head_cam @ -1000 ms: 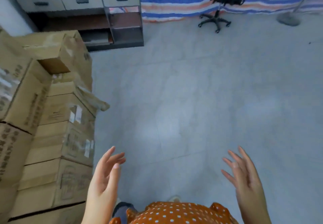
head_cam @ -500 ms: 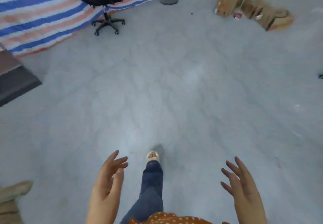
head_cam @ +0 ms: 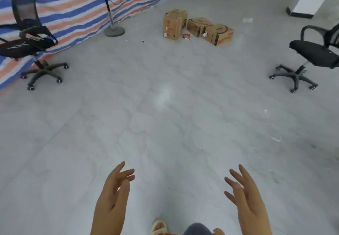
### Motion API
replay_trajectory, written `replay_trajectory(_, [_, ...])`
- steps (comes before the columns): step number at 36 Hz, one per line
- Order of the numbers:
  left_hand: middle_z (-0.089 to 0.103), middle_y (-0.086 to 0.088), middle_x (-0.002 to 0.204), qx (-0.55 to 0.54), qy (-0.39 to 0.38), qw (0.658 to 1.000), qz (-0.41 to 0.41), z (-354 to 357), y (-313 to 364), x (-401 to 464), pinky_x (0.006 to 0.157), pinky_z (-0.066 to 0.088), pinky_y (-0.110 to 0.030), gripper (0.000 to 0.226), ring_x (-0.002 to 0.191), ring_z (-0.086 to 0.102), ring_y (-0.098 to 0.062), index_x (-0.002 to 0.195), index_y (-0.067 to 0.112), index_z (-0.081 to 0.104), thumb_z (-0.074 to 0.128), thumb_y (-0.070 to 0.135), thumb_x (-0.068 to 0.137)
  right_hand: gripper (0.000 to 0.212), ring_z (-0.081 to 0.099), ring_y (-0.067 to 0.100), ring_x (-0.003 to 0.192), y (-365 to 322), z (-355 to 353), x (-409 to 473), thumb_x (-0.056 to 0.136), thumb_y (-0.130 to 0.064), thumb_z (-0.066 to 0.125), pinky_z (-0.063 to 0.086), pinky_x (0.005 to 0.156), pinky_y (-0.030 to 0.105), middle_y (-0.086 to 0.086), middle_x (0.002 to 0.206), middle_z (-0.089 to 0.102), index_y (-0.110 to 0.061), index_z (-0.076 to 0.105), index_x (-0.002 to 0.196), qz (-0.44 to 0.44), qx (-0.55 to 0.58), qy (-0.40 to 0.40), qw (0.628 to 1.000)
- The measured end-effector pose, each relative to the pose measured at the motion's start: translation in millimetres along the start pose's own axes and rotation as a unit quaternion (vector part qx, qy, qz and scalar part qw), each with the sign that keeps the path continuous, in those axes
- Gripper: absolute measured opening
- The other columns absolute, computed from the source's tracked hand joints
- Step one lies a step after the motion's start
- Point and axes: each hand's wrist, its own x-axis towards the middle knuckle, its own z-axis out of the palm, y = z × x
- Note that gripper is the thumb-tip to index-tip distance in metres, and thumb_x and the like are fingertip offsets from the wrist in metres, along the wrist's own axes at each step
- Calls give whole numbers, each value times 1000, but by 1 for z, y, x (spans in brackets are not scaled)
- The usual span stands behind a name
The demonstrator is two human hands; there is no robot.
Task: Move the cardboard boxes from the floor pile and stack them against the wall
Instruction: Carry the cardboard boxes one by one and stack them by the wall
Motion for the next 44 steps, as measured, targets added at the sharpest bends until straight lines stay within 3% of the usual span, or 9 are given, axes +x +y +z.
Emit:
replay_trajectory(9, [70,16,105,22,-44,999,-1,51,9,111,89,49,-28,34,97,66,-2,100,65,58,49,49,71,100,65,-6,94,3,12,101,31,-96,57,56,74,17,-13,117,62,-43,51,116,37,15,42,998])
replay_trajectory(14, [70,16,105,11,-28,1000,6,100,14,185,91,47,-33,34,98,66,-2,99,66,58,49,49,70,81,65,-3,97,-6,22,192,36,-97,55,55,79,22,-17,116,63,-61,56,108,18,-5,36,999])
replay_trajectory(20, [69,15,107,-14,-15,1000,11,179,42,273,92,46,-34,35,98,66,-4,101,65,58,50,50,70,91,65,2,103,-44,15,324,43,-92,59,56,79,20,-18,116,65,-46,50,121,-22,-1,14,1000])
replay_trajectory(24, [69,14,108,-17,-8,1000,12,226,57,326,92,47,-33,38,99,66,-4,102,64,58,48,55,67,32,63,2,105,-55,16,402,90,-33,53,55,79,17,-14,118,64,-44,49,120,-24,-27,-3,999])
replay_trajectory(26, [69,15,108,-16,-8,1000,3,242,60,347,92,47,-32,38,99,65,-3,102,64,58,47,55,66,37,63,3,106,-52,20,433,94,-19,48,54,79,16,-14,119,63,-45,49,119,-13,-42,-16,999])
replay_trajectory(31, [69,17,106,7,20,1000,-18,262,64,408,90,47,-32,38,97,65,-1,100,67,57,46,56,66,56,65,0,100,-54,47,504,52,-89,59,56,78,20,-23,115,65,-68,56,104,4,-52,-44,998])
replay_trajectory(35, [69,17,106,8,35,999,-33,279,60,470,92,47,-34,37,96,66,-1,98,67,57,47,57,64,63,65,-1,99,-48,71,569,40,-96,54,56,80,20,-31,114,62,-74,53,99,8,-50,-51,997])
replay_trajectory(41, [69,16,105,-2,28,999,-30,307,70,600,96,48,-46,36,97,66,-3,98,66,58,49,58,64,38,64,-4,98,-58,126,680,95,-14,49,55,77,16,-11,122,62,-46,50,117,12,-48,-25,998])
replay_trajectory(44, [68,16,108,-5,11,1000,-10,317,87,676,98,46,-47,37,99,66,-4,102,65,56,48,59,67,38,62,-3,102,-75,159,734,97,-13,47,54,75,14,-13,120,61,-43,48,120,16,-45,-5,999])
